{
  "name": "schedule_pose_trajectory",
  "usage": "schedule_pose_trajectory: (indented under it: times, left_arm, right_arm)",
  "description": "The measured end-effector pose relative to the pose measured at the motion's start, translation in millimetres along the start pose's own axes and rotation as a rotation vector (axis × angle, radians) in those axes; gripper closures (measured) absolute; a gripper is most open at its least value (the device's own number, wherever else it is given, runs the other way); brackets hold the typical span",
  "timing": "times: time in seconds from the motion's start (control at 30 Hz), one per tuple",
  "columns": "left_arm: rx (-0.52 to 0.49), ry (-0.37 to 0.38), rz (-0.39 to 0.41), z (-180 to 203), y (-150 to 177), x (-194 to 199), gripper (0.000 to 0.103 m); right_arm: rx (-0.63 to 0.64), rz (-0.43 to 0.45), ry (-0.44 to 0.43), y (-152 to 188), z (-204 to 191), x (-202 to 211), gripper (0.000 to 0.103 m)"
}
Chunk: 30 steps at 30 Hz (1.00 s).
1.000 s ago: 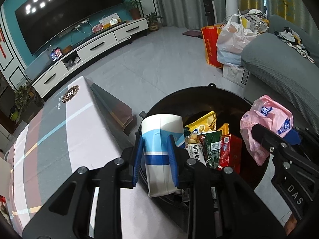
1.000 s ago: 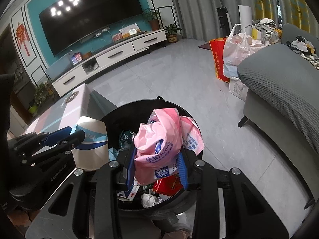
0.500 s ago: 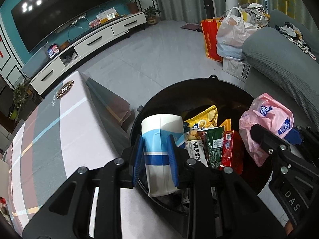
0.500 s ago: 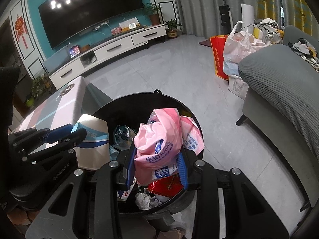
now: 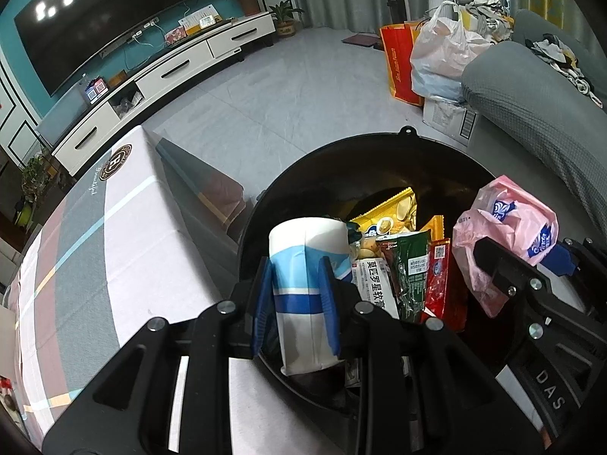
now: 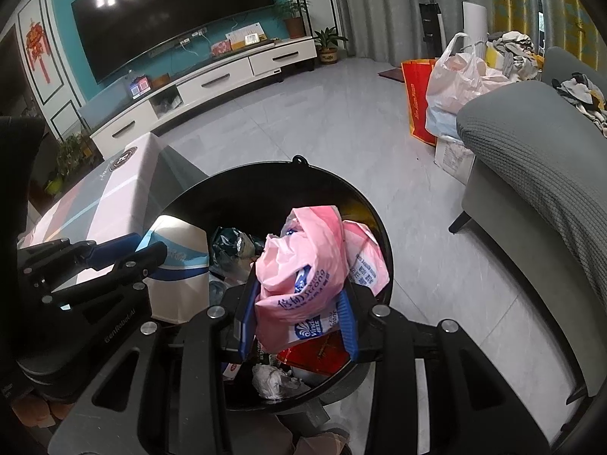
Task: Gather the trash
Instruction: 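Lower the cup and pink bag into the bin opening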
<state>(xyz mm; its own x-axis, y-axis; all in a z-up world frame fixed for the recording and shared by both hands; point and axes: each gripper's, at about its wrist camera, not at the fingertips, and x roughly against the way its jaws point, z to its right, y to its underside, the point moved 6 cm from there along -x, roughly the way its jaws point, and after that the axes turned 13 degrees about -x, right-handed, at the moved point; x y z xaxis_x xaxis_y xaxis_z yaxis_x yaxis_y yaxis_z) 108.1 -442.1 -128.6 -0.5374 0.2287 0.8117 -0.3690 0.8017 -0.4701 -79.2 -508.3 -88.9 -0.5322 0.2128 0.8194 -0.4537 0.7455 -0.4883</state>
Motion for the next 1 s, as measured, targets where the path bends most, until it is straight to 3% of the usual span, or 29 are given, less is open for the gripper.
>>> schedule_pose_trajectory:
  times: [1.0]
  left_arm:
    - [-0.018, 0.005, -0.046, 7, 0, -15, 0.076]
  right_arm:
    - [0.019, -0.059, 0.038, 7, 3, -18, 0.066]
